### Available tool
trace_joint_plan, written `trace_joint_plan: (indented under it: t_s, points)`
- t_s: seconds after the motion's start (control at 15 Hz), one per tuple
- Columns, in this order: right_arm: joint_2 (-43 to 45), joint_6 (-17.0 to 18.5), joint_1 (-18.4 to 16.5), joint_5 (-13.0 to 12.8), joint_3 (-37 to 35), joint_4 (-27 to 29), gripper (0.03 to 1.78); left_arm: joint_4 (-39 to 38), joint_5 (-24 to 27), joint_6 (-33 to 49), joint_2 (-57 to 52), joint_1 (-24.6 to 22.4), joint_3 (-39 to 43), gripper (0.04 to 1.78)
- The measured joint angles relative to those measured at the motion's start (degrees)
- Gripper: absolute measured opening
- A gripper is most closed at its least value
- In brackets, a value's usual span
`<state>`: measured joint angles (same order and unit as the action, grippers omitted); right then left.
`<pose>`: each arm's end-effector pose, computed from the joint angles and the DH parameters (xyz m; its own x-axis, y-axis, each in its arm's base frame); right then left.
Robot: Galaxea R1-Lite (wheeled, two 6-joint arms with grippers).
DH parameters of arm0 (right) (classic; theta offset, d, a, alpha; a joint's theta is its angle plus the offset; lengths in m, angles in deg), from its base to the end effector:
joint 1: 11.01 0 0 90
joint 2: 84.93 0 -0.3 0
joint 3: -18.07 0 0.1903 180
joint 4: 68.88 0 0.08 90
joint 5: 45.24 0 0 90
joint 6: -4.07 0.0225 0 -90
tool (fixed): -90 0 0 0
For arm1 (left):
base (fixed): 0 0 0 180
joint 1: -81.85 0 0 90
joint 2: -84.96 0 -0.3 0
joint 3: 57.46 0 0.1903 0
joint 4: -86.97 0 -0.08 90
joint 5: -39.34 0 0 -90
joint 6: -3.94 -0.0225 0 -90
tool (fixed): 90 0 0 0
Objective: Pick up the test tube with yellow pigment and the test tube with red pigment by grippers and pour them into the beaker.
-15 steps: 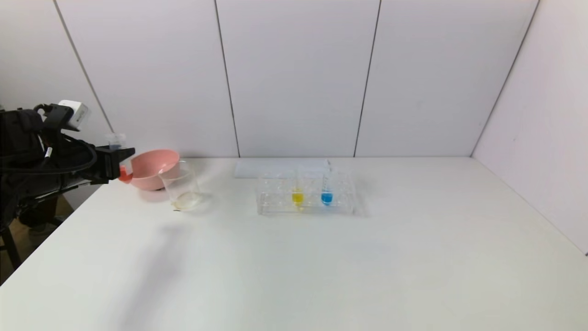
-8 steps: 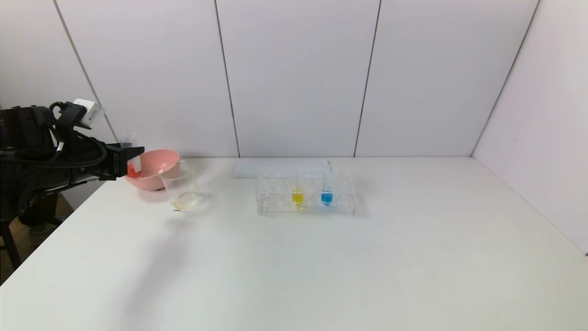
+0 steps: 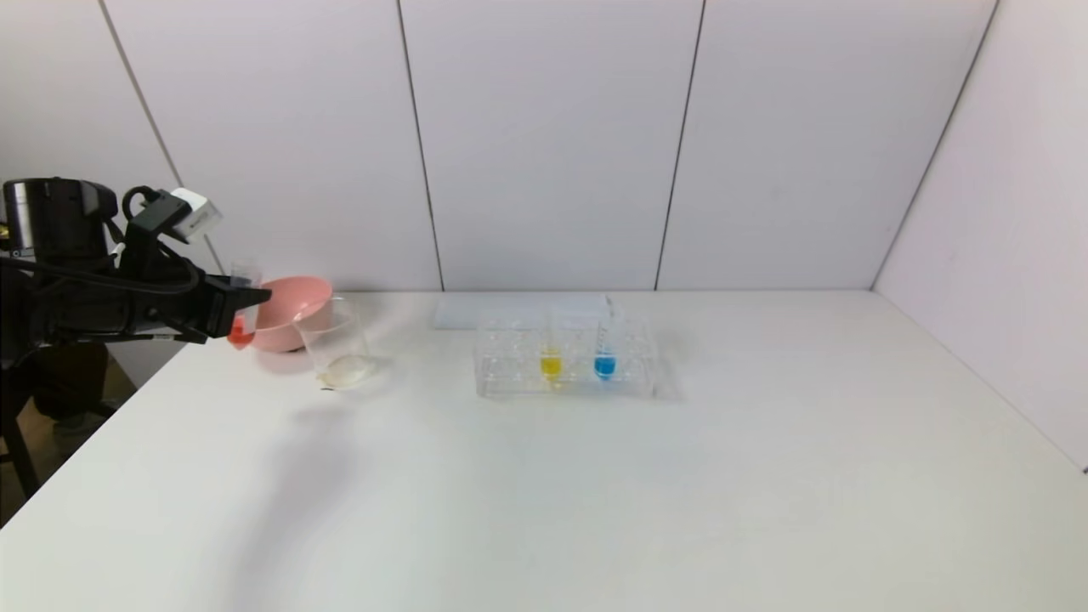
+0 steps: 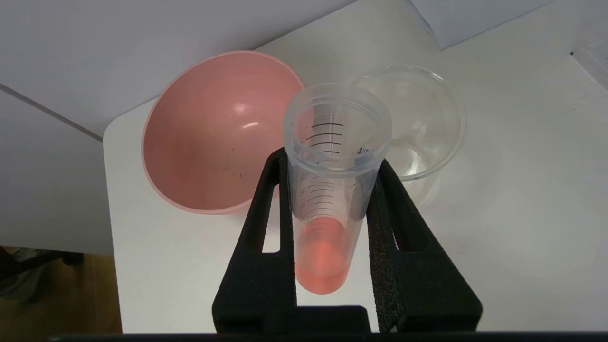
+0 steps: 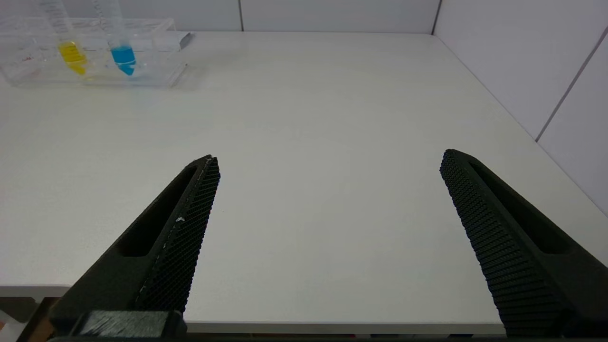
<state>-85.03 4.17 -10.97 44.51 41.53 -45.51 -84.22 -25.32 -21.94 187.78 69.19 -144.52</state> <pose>-0.0228 -0.0001 0.0760 1.0000 -0.0037 -0.0002 0.0037 1.0000 0.0017 0.3348 0.0653 0.1991 0.8958 -0.2374 -0.3758 0.3406 0.9099 0.2369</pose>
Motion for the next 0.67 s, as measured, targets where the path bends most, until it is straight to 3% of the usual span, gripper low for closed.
trace_joint_plan:
  t_s: [0.67]
  points:
    - [0.0,0.0,0.0,0.04,0.0,-0.02,1.7,16.34,0.1,-13.45,1.68,-0.01,-9.46,0.45]
